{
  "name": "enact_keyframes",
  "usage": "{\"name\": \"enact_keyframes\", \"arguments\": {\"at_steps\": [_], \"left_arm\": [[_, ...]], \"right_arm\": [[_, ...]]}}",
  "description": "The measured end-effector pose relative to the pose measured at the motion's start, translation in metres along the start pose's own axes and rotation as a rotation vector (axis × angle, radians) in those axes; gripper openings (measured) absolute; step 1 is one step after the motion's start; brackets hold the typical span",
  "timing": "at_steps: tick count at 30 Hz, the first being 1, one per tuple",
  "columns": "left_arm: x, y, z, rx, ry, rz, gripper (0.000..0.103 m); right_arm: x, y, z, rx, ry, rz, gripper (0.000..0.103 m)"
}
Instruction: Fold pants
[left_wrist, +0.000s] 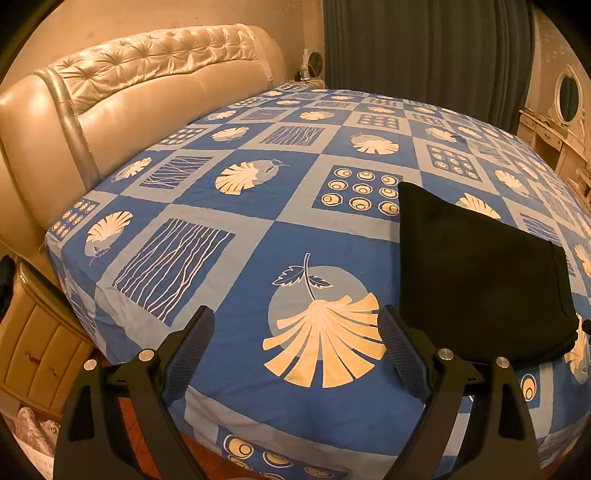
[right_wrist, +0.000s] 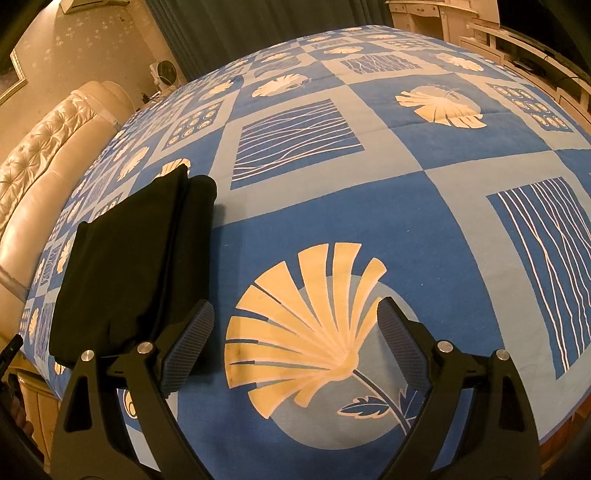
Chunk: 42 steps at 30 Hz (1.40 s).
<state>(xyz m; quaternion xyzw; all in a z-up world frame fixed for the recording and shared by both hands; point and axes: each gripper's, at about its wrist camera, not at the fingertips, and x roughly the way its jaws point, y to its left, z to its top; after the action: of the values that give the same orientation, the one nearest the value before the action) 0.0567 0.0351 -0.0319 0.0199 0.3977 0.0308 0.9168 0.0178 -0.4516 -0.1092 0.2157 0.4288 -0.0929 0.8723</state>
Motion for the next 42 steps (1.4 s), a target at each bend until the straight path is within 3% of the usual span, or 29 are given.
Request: {"name": "enact_keyframes", "arguments": {"at_steps": [28, 34, 42], "left_arm": [[-0.025, -0.031, -0.011, 0.093, -0.021, -0.056, 0.089], [-0.038, -0.045, -0.02, 0.13, -0.01, -0.079, 0.089], [-0.075, -0.048, -0.037, 0.15, -0.078, -0.102, 0.089]], "right_arm": [[-0.001, 0.009, -0.001, -0.017, 0.007, 0.015, 0.09], [-0.013, 0.011, -0.005, -0.023, 0.001, 0.031, 0.09], [-0.05, 0.013, -0.026, -0.021, 0.029, 0.09, 0.09]]}}
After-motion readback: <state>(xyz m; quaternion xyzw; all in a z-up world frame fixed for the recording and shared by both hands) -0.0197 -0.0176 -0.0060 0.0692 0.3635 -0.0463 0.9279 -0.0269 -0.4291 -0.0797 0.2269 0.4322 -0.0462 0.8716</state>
